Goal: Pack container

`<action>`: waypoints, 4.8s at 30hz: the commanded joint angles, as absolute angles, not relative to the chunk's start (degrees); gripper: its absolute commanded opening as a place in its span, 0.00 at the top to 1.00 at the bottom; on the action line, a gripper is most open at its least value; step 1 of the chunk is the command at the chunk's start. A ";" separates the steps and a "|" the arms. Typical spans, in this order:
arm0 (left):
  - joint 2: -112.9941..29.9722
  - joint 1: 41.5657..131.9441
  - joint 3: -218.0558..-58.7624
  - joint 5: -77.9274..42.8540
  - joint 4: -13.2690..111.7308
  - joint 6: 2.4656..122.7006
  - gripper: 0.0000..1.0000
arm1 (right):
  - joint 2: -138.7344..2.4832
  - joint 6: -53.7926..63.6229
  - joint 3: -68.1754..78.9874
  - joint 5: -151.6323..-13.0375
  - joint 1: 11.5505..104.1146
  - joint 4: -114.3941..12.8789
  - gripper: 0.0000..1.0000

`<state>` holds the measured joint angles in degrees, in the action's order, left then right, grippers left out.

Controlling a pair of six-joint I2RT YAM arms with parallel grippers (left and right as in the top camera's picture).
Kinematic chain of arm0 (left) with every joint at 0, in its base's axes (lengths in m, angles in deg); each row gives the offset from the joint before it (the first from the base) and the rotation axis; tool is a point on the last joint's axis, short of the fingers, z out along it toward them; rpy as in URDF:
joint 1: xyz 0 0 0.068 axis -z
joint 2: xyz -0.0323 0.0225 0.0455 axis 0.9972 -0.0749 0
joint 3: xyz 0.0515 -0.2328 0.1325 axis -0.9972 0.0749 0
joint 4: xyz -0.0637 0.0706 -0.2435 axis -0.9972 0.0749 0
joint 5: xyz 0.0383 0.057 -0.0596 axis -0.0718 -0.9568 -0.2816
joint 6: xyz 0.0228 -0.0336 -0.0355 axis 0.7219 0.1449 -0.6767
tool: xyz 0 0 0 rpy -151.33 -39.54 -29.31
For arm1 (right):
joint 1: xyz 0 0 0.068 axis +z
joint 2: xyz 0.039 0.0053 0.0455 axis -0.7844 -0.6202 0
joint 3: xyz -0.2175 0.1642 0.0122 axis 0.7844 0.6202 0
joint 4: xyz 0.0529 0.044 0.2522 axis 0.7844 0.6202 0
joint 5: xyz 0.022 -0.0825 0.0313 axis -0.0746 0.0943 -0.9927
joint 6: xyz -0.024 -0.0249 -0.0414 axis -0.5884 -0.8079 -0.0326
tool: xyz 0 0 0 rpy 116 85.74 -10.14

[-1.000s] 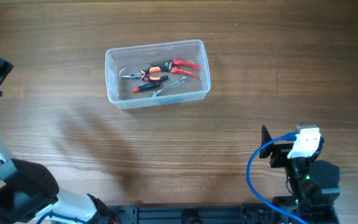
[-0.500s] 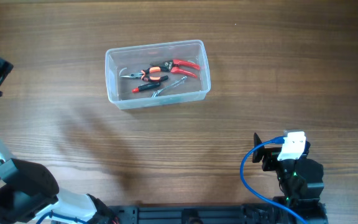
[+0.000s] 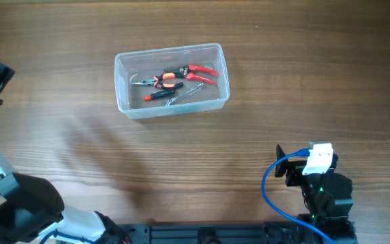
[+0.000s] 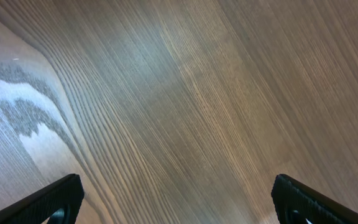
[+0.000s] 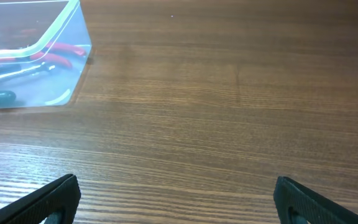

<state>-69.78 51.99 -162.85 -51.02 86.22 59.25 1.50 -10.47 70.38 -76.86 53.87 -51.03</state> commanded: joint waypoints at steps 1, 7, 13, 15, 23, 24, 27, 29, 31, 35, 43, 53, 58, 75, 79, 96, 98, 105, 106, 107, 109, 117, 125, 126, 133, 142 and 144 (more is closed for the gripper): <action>-69.96 51.77 -162.63 -50.54 86.20 58.73 0.00 | 2.51 -9.62 70.51 -77.56 53.67 -51.16 0.00; -69.96 51.77 -162.63 -50.54 86.20 58.73 0.00 | 2.51 -9.60 70.51 -77.56 53.67 -51.16 0.00; -68.78 52.95 -162.60 -50.54 86.20 58.73 0.00 | 2.51 -9.60 70.51 -77.56 53.67 -51.16 0.00; -67.05 54.22 -162.60 -50.54 86.22 58.73 0.00 | 2.51 -9.60 70.51 -77.56 53.67 -51.16 0.00; -56.65 68.52 -161.69 -56.18 86.25 65.20 0.00 | 2.51 -9.62 70.51 -77.56 53.67 -51.16 0.00; -55.07 71.05 -160.79 -56.44 86.25 65.59 0.00 | 2.51 -9.62 70.51 -77.56 53.67 -51.16 0.00; -49.28 79.18 -155.57 -60.79 79.40 65.63 0.00 | 2.51 -9.60 70.51 -77.56 53.67 -51.16 0.00; -45.13 83.36 -150.26 -62.89 68.76 65.65 0.00 | 2.51 -9.62 70.51 -77.56 53.67 -51.16 0.00; -40.30 86.31 -143.41 -62.98 56.61 65.65 0.00 | 2.51 -9.60 70.51 -77.56 53.67 -51.16 0.00; -30.66 88.27 -129.71 -60.86 38.07 65.89 0.00 | 2.51 -9.58 70.51 -77.56 53.67 -51.16 0.00; -12.17 86.42 -103.90 -52.64 22.93 81.81 0.00 | 2.51 -9.60 70.51 -77.56 53.67 -51.16 0.00; 6.91 86.44 -77.41 -50.74 15.34 88.28 0.00 | 2.51 -9.60 70.51 -77.56 53.67 -51.14 0.00; 18.83 86.44 -71.53 -48.03 16.81 81.72 0.00 | 2.51 -9.58 70.51 -77.56 53.67 -51.16 0.00; 29.97 86.44 -65.41 -49.12 33.55 68.91 0.00 | 2.51 -9.60 70.51 -77.56 53.67 -51.16 0.00; 29.97 86.44 -64.12 -50.19 33.00 67.07 0.00 | 2.51 -9.58 70.51 -77.56 53.67 -51.16 0.00; 29.93 86.44 -64.10 -50.98 32.89 67.03 0.00 | 2.51 -9.62 70.51 -77.56 53.67 -51.16 0.00; 29.93 86.44 -64.10 -50.98 32.89 67.03 0.00 | 2.51 -9.60 70.51 -77.56 53.67 -51.16 0.00; 29.93 86.44 -64.10 -50.98 32.89 67.03 0.00 | 2.51 -9.58 70.51 -77.56 53.67 -51.16 0.00; 29.93 86.44 -64.10 -51.00 32.89 67.03 0.00 | 2.51 -9.60 70.51 -77.56 53.67 -51.14 0.00; 29.93 86.44 -64.10 -50.98 32.89 67.03 0.00 | 2.51 -9.60 70.51 -77.56 53.67 -51.16 0.00; 29.93 86.44 -64.10 -50.98 32.89 67.03 0.00 | 2.51 -9.60 70.51 -77.56 53.67 -51.16 0.00; 29.93 86.44 -64.10 -50.98 32.91 67.03 0.00 | 2.51 -9.58 70.51 -77.56 53.67 -51.16 0.00; 29.91 86.44 -64.10 -50.98 32.89 67.03 0.00 | 2.51 -9.60 70.51 -77.56 53.67 -51.16 0.00; 29.86 86.44 -64.10 -50.98 32.89 67.03 0.00 | 2.51 -9.58 70.51 -77.56 53.67 -51.16 0.00; 29.60 86.44 -64.12 -51.00 32.89 67.03 0.00 | 2.51 -9.58 70.51 -77.56 53.67 -51.16 0.00; 29.60 86.44 -64.12 -50.98 32.89 67.03 0.00 | 2.51 -9.60 70.51 -77.56 53.67 -51.16 0.00; 29.60 86.44 -64.10 -50.98 32.89 67.03 0.00 | 2.51 -9.58 70.51 -77.56 53.67 -51.14 0.00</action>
<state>29.29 86.81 -64.47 -50.87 33.07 67.99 1.81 -10.47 70.38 -76.88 53.87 -51.03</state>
